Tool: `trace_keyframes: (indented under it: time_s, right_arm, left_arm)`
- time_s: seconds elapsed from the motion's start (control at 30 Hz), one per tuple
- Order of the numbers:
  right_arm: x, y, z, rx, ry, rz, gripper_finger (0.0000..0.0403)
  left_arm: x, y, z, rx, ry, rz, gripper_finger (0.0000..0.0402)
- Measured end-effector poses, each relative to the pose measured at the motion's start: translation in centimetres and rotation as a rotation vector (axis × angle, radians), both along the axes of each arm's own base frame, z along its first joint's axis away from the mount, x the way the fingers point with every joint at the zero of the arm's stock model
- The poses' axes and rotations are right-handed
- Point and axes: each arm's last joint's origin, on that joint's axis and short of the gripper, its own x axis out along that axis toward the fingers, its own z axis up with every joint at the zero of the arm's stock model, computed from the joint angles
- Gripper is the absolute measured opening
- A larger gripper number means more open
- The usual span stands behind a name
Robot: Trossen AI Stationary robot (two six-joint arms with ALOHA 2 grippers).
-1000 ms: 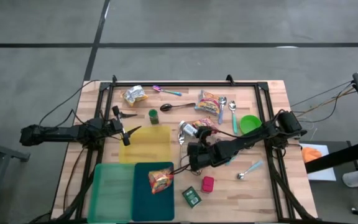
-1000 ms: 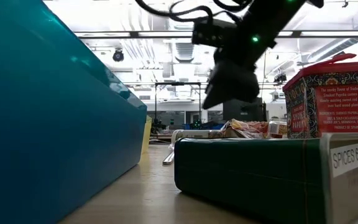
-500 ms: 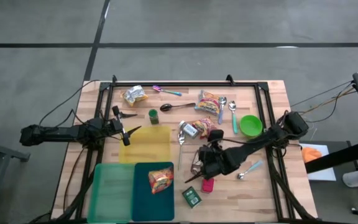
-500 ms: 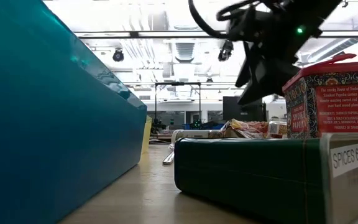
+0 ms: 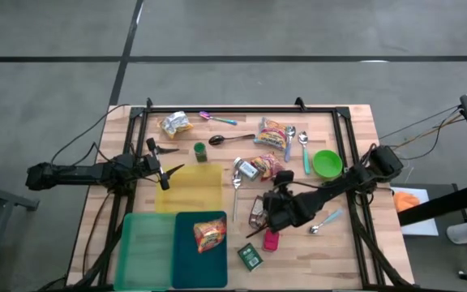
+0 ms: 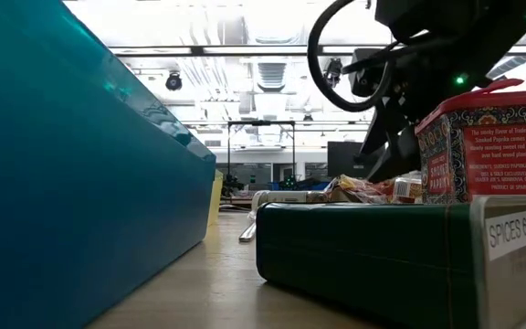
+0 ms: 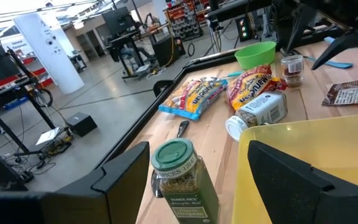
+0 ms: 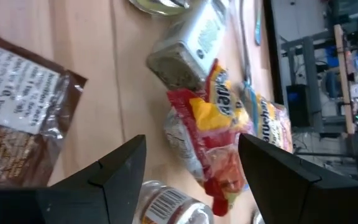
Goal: Pick & Place Food Item
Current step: Put the red noodle pack into the blue bin
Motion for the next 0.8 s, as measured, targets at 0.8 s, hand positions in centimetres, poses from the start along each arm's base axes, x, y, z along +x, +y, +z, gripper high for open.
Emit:
trace_keyframes:
  time_s: [0.8]
  right_arm:
    - [0.9,-4.4,-0.7,0.074,0.065,0.104,0.0254]
  left_arm:
    - [0.0,0.0,0.0,0.000,0.000,0.000,0.0275]
